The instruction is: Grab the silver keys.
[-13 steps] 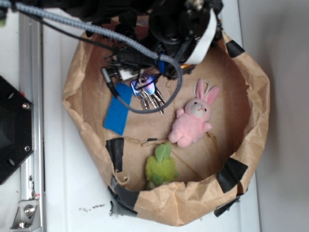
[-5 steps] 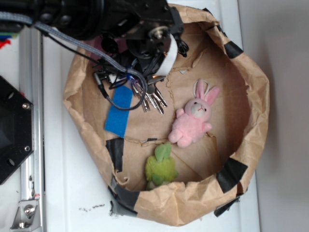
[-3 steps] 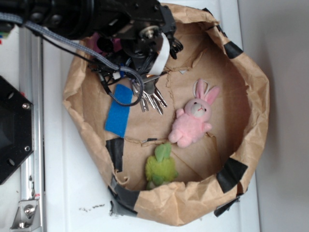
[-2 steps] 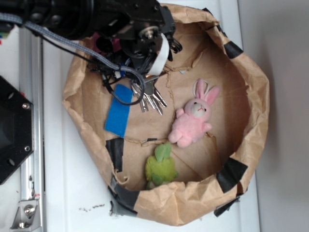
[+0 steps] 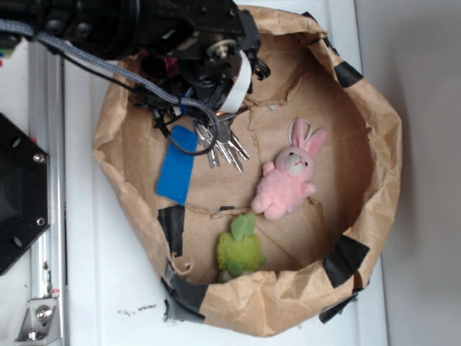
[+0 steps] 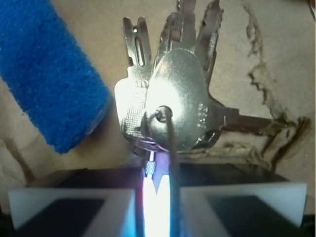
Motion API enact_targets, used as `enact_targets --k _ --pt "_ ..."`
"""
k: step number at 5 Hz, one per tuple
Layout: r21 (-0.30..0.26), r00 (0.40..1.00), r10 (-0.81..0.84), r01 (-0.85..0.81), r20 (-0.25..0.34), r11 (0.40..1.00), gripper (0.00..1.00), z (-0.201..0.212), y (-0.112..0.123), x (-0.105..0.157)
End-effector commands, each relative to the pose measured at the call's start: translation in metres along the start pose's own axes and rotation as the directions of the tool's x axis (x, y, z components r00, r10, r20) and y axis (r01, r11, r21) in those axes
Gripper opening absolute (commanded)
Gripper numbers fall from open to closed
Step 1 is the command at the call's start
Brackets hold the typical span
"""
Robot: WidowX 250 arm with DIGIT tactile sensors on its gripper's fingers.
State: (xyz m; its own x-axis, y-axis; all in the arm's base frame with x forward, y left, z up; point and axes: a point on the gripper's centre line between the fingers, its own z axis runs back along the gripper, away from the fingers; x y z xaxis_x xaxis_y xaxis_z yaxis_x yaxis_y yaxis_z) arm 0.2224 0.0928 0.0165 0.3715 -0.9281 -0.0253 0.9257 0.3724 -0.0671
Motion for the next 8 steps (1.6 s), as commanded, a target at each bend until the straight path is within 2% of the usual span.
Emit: enact_targets --k 1,2,3,4,5,6,7,8 --pt "-0.018 0.998 0.008 -0.007 0.067 1.0 0.0 0.065 -0.003 0.014" --pt "-0.104 0.972 0.094 -0.073 0.216 0.992 0.0 0.118 0.027 0.036" --pt "-0.034 0.948 0.055 -0.047 0.312 0.998 0.0 0.173 0.024 0.049" --pt "0.001 0.966 0.026 -0.027 0.257 1.0 0.0 0.168 0.018 0.056" --pt "-0.007 0.973 -0.002 0.003 0.229 1.0 0.0 0.157 0.011 0.058" --pt "0.002 0.972 -0.056 0.057 0.23 0.998 0.0 0.158 -0.001 0.06" --pt "-0.007 0.971 -0.041 0.044 0.236 0.999 0.0 0.157 0.001 0.06" --pt "0.012 0.971 -0.041 0.039 0.236 0.999 0.0 0.156 0.002 0.061"
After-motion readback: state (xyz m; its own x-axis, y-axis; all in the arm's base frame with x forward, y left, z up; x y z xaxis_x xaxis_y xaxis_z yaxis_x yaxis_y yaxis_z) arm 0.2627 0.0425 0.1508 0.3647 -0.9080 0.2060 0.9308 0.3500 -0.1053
